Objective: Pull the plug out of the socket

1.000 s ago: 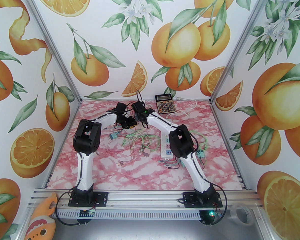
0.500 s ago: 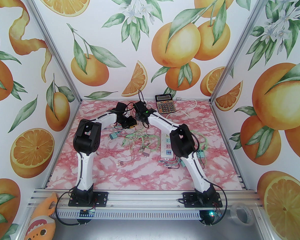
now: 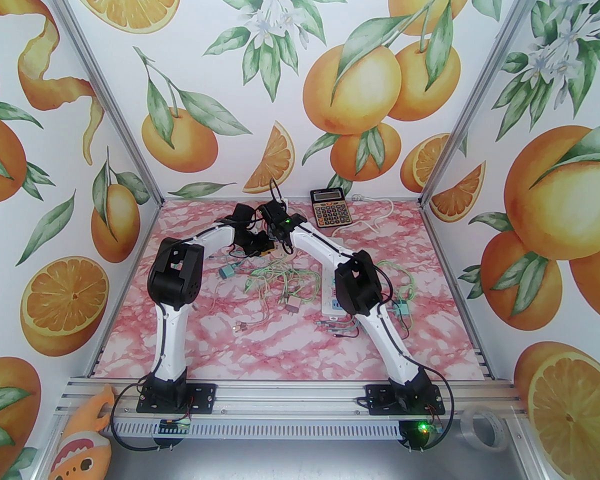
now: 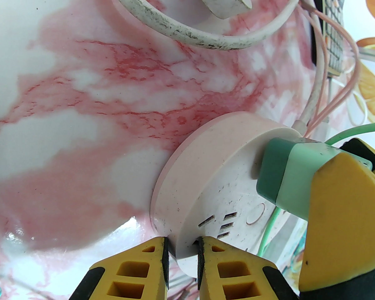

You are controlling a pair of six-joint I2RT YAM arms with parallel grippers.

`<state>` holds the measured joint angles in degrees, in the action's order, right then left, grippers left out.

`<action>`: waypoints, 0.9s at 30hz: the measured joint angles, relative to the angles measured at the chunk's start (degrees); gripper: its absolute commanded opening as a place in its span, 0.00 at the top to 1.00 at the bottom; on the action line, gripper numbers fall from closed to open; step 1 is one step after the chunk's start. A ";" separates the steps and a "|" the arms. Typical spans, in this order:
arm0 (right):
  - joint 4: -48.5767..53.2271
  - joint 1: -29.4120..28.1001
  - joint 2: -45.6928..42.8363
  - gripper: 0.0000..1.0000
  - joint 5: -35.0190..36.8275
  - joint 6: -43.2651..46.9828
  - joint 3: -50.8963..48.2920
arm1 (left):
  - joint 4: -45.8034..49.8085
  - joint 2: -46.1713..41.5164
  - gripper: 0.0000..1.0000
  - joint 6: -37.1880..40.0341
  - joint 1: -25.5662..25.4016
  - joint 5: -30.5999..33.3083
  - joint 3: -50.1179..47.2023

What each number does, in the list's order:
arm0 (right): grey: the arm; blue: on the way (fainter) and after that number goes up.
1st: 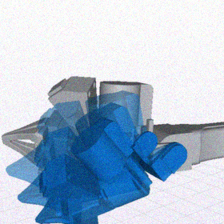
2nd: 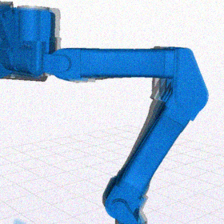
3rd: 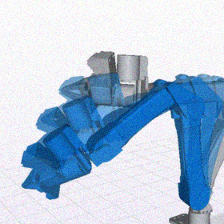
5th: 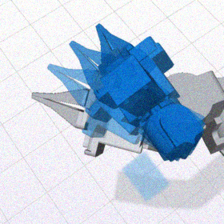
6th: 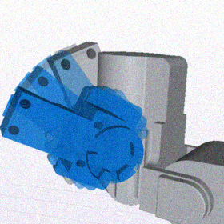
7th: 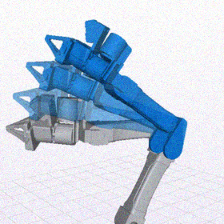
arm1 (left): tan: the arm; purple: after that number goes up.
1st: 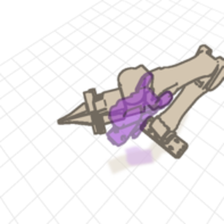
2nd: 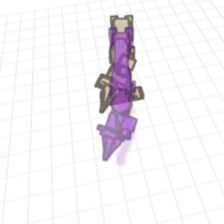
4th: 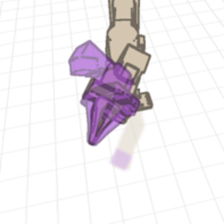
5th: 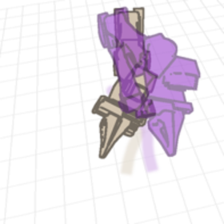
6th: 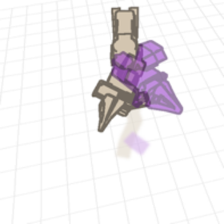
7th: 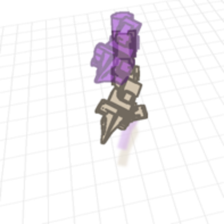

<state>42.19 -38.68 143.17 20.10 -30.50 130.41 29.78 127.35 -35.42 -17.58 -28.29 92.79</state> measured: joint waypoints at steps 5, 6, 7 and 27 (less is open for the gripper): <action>-0.92 0.52 -0.50 0.66 -1.03 -0.02 -1.18 | -0.33 -0.04 0.74 -0.02 0.00 -0.11 0.02; -1.22 0.74 -0.79 0.66 -1.66 -0.02 -1.64 | -0.68 -0.11 0.71 -0.13 0.00 -0.15 -0.13; -1.57 0.92 -1.05 0.65 -2.19 -0.02 -2.16 | -1.09 -0.26 0.69 -0.20 0.02 -0.11 -0.37; -10.21 4.50 -2.05 0.65 -19.02 -0.87 -4.15 | -9.03 -0.17 0.40 0.48 3.19 -8.92 -4.42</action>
<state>31.99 -34.17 141.12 1.08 -31.38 126.26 20.75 127.17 -34.94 -14.39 -37.21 88.38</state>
